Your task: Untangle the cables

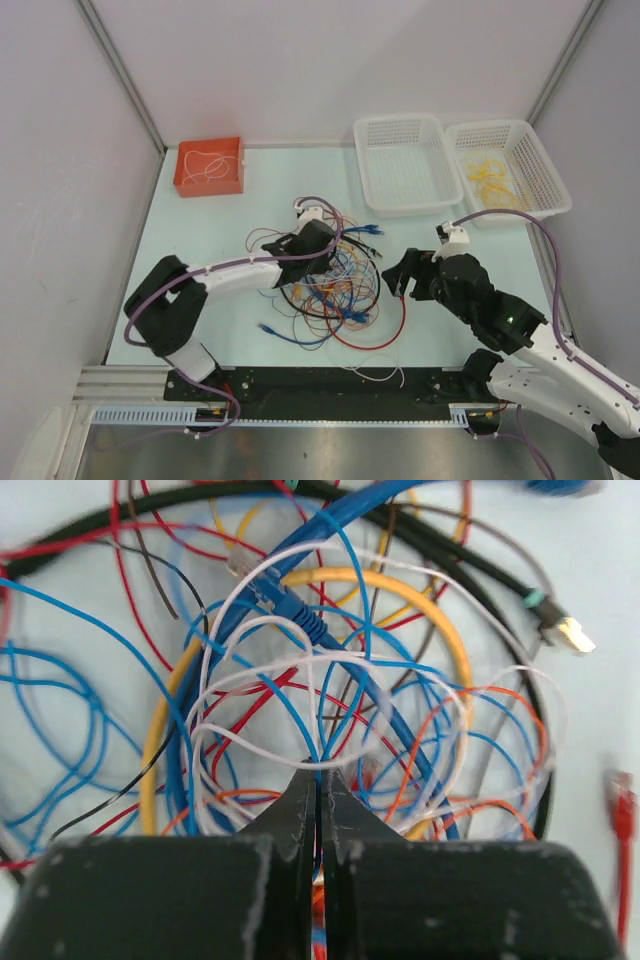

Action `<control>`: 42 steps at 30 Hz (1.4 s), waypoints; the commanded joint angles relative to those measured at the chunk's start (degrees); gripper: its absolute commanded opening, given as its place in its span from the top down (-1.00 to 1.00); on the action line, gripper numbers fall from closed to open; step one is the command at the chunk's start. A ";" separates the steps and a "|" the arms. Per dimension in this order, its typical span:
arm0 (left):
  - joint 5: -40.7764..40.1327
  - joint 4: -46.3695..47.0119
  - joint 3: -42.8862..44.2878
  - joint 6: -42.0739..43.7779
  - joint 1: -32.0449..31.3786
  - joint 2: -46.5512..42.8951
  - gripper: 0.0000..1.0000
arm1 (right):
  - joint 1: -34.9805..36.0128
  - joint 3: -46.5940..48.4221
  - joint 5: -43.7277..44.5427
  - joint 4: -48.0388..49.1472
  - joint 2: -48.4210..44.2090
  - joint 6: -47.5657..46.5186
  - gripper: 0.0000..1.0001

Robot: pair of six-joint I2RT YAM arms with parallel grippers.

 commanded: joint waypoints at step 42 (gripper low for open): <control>35.46 -3.02 22.71 15.13 0.64 -28.80 1.00 | 9.97 12.33 -1.11 20.17 3.09 -17.34 -0.56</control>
